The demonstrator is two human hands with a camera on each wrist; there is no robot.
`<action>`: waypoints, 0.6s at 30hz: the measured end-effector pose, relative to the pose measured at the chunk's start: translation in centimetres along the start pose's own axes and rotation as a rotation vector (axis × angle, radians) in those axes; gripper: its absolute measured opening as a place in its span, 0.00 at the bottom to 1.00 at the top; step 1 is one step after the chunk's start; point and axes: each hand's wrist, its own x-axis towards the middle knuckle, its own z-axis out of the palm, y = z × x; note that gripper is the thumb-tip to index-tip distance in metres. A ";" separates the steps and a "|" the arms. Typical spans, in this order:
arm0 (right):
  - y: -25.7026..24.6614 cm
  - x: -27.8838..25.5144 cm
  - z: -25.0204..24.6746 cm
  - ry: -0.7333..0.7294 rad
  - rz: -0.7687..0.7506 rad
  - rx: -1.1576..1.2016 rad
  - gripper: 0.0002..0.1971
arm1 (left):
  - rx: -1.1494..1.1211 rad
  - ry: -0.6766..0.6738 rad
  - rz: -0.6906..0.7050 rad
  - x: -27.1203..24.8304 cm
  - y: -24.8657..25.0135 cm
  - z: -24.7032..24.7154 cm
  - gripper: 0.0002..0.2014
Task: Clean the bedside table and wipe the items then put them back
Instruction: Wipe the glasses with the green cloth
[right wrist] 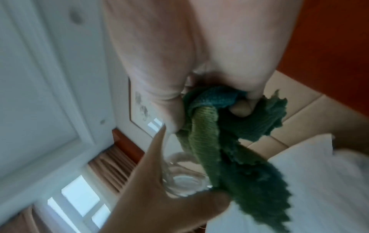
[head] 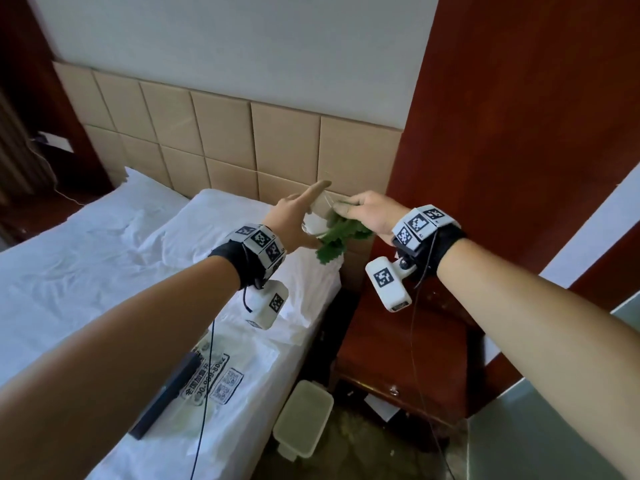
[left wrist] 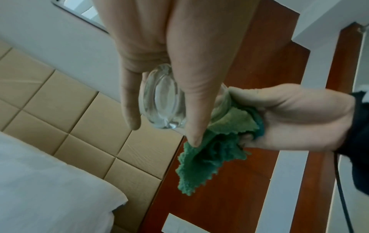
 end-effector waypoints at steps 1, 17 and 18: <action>-0.5 0.1 0.0 0.010 0.045 0.064 0.14 | 0.038 -0.009 0.010 0.0 -0.3 -0.1 0.55; -2.1 2.1 4.1 0.013 0.006 0.185 0.28 | -0.061 -0.111 0.026 1.4 -5.6 -2.6 0.53; -2.3 2.3 4.3 -0.002 -0.028 0.096 0.28 | -0.123 -0.125 0.017 1.5 -6.1 -2.8 0.53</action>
